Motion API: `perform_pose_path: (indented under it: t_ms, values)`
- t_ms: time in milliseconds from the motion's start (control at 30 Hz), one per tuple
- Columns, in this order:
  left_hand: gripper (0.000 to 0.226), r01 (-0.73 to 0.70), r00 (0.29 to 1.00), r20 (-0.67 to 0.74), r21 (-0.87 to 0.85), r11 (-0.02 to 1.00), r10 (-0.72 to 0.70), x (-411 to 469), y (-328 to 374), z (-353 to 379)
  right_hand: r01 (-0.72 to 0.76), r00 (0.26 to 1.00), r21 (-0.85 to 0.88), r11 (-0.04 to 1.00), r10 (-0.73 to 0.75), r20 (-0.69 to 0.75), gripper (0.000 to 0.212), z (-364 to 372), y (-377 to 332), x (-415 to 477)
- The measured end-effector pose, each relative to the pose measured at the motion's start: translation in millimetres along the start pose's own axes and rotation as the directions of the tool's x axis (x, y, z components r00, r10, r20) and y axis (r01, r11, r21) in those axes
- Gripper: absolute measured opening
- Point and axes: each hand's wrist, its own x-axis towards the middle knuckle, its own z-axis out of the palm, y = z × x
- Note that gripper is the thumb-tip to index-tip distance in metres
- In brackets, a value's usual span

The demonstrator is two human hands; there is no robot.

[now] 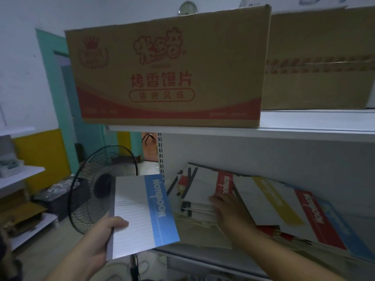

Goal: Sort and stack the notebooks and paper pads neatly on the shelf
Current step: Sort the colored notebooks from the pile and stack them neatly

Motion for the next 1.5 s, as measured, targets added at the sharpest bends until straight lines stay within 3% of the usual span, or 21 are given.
perform_pose_path:
  t_ms: [67, 133, 233, 333, 400, 467, 567, 633, 733, 900, 1000, 1133, 1200, 1233, 1333, 1433, 1500]
  values:
    - [0.031, -0.013, 1.000, 0.003, 0.019, 1.000, 0.013, 4.7, 4.0, 6.2, -0.001, 0.970, 0.199, 0.980, 0.049, -0.238, 0.046, -3.9, 1.2, -1.8]
    - [0.027, -0.055, 0.998, 0.027, 0.034, 0.998, 0.054, 10.4, 6.9, 18.6, 0.167, 0.922, 0.164, 0.972, -0.096, -0.375, 0.043, -11.3, -7.5, -3.2]
    - [0.035, -0.060, 0.994, 0.091, 0.030, 0.998, 0.057, 17.0, 6.1, 41.1, 0.510, 0.826, -0.066, 0.858, -0.509, -0.240, 0.031, -10.7, -26.4, -13.8]
    - [0.027, -0.111, 0.984, 0.143, 0.023, 0.994, 0.106, 25.1, -0.5, 55.0, 0.633, 0.770, -0.114, 0.766, -0.638, -0.010, 0.034, -17.9, -33.5, -23.8]
    - [0.027, -0.137, 0.978, 0.163, 0.024, 0.990, 0.132, 30.2, -4.0, 55.8, 0.483, 0.874, 0.000, 0.876, -0.482, 0.058, 0.059, -27.9, -22.2, -25.4]
    - [0.032, -0.144, 0.973, 0.181, 0.012, 0.989, 0.140, 35.4, -5.5, 55.1, 0.151, 0.988, 0.126, 0.980, -0.155, 0.022, 0.070, -28.1, 10.9, -21.4]
    - [0.031, -0.139, 0.972, 0.195, 0.021, 0.990, 0.132, 40.3, -9.0, 60.4, -0.272, 0.959, -0.173, 0.947, 0.282, 0.031, 0.055, -29.6, 53.0, -14.9]
    - [0.029, -0.121, 0.970, 0.218, 0.034, 0.992, 0.110, 41.9, -11.5, 67.6, -0.376, 0.906, -0.281, 0.883, 0.414, 0.089, 0.047, -32.8, 63.7, -9.8]
    - [0.023, -0.124, 0.968, 0.225, 0.046, 0.991, 0.111, 41.8, -13.1, 78.4, -0.390, 0.897, -0.198, 0.899, 0.420, 0.139, 0.038, -38.5, 61.8, -7.7]
    - [0.017, -0.163, 0.971, 0.184, 0.052, 0.985, 0.151, 41.6, -11.9, 90.1, -0.448, 0.893, -0.122, 0.886, 0.440, -0.093, 0.034, -61.3, 56.4, -9.2]
    - [0.017, -0.223, 0.954, 0.219, 0.065, 0.973, 0.204, 39.5, -10.0, 107.1, -0.372, 0.922, -0.090, 0.924, 0.357, -0.149, 0.033, -84.0, 30.8, -13.1]
    - [0.017, -0.271, 0.943, 0.216, 0.066, 0.960, 0.252, 39.6, -18.3, 152.5, -0.092, 0.996, -0.246, 0.965, 0.088, -0.029, 0.028, -93.5, -22.4, -15.5]
    - [0.021, -0.257, 0.949, 0.197, 0.029, 0.966, 0.247, 39.5, -24.4, 176.3, 0.053, 0.999, -0.461, 0.886, -0.049, 0.020, 0.023, -82.9, -36.8, -18.4]
    - [0.021, -0.255, 0.950, 0.190, 0.015, 0.967, 0.248, 37.8, -28.5, 187.2, 0.042, 0.999, -0.498, 0.866, -0.040, 0.014, 0.024, -79.6, -38.6, -23.8]
    - [0.029, -0.232, 0.956, 0.182, -0.004, 0.973, 0.228, 28.5, -37.8, 212.5, 0.049, 0.999, -0.392, 0.919, -0.045, 0.021, 0.040, -70.5, -21.0, -41.1]
    - [0.033, -0.185, 0.960, 0.221, 0.033, 0.982, 0.173, 24.0, -54.3, 232.6, 0.080, 0.996, -0.159, 0.984, -0.075, 0.037, 0.040, -85.7, 15.7, -66.9]
    - [0.031, -0.172, 0.953, 0.268, 0.085, 0.981, 0.144, 18.0, -66.8, 251.7, -0.012, 0.996, -0.064, 0.998, 0.006, -0.093, 0.038, -104.8, 50.8, -86.6]
